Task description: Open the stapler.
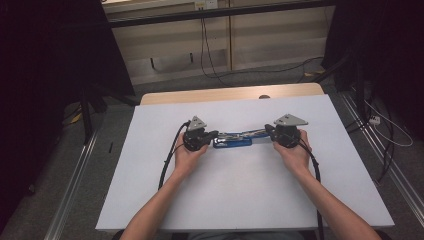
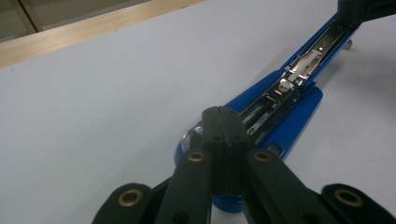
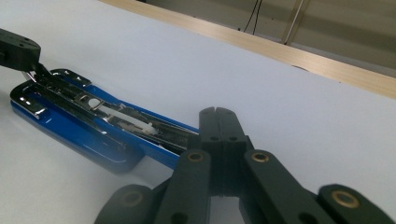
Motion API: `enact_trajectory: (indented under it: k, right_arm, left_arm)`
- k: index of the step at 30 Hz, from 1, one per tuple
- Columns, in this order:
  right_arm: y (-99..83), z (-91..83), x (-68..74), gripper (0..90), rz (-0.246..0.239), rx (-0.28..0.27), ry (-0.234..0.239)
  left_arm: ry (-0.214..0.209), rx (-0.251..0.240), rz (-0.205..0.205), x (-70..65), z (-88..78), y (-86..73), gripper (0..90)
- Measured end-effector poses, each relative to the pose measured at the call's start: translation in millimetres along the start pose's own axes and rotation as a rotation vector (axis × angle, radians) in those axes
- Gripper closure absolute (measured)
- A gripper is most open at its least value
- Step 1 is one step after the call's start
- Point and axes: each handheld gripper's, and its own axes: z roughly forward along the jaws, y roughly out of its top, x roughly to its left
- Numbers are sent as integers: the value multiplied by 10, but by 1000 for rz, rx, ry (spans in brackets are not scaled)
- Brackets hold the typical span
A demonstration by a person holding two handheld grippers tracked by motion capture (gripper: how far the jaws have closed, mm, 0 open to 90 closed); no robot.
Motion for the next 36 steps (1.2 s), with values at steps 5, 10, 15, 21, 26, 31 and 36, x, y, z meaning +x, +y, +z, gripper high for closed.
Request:
enact_trajectory:
  k: [5,10,15,21,26,31,36]
  right_arm:
    - [-18,6,-11,900,1,10,2]
    - [-38,17,-9,900,-2,14,3]
    - [-38,18,-6,900,-1,14,2]
    - [-36,18,-17,900,7,8,6]
    - [-47,30,-22,900,10,19,11]
    - [-48,30,-26,900,14,16,13]
    - [-30,18,-40,900,9,-16,33]
  left_arm:
    - [1,1,2,-1,0,1,900]
    - [0,0,-3,-1,2,3,900]
    - [1,0,2,-3,3,6,900]
    - [12,-3,17,-21,-3,20,900]
    - [16,-15,40,-41,-30,61,900]
    - [21,-16,45,-51,-36,71,900]
    - [21,-42,50,-61,-61,82,884]
